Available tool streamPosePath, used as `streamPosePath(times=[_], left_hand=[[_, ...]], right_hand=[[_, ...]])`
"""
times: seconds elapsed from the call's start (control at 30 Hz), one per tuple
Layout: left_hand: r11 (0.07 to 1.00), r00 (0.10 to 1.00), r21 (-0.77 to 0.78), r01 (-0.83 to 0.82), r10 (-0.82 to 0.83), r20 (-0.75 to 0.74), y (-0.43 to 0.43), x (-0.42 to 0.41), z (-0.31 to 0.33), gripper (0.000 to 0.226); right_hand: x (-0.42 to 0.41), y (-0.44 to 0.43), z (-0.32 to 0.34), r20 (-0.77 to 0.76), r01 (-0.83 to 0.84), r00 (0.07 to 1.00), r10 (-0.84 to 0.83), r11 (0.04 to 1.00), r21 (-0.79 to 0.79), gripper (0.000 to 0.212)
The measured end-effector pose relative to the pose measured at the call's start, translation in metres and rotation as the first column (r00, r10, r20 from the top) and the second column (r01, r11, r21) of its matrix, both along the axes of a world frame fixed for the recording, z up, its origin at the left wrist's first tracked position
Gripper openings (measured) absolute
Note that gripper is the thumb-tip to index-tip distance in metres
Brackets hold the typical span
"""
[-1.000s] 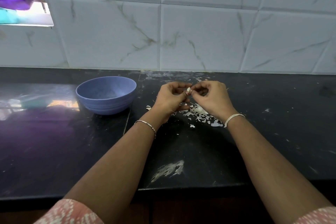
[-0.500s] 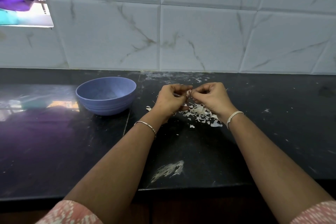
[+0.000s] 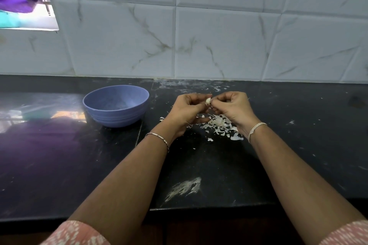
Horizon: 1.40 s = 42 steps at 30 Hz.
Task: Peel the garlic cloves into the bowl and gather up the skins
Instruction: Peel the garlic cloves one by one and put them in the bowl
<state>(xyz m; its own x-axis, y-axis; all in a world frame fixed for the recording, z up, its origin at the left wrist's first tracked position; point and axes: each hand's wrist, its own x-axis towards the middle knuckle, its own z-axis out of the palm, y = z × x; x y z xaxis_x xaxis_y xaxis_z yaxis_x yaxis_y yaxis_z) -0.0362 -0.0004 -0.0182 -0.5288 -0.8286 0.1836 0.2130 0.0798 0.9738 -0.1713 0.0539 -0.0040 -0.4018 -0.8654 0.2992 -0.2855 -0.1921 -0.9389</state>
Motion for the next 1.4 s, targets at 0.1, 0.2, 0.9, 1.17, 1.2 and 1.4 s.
streamPosePath(times=[0.1,0.2,0.9,1.17,1.2,1.4], left_hand=[[1.0,1.0,0.023,-0.009,0.009,-0.007,0.0,-0.001,0.001,0.017],[0.999,0.999,-0.003,-0.037,0.037,0.005,-0.001,-0.001,-0.001,0.017],[0.995,0.995,-0.045,-0.092,0.094,0.04,-0.001,-0.003,-0.001,0.012],[0.94,0.957,-0.27,-0.207,0.251,0.142,-0.006,-0.005,-0.004,0.02],[0.932,0.95,-0.287,-0.222,0.273,0.15,-0.006,-0.005,-0.004,0.02],[0.964,0.967,-0.185,-0.191,0.217,0.131,-0.004,-0.006,-0.003,0.019]], right_hand=[[0.0,0.0,0.001,0.011,-0.005,1.0,0.005,1.0,0.002,0.006],[-0.001,0.001,0.001,0.026,-0.043,0.999,0.042,0.999,0.021,0.01],[-0.001,-0.002,-0.001,-0.07,0.009,0.998,-0.01,1.0,-0.004,0.006],[-0.003,-0.009,-0.005,-0.334,0.117,0.933,-0.131,0.991,-0.062,0.011],[-0.003,-0.008,-0.005,-0.357,0.124,0.923,-0.142,0.99,-0.072,0.01],[-0.003,-0.008,-0.006,-0.389,0.109,0.909,-0.152,0.986,-0.13,0.013]])
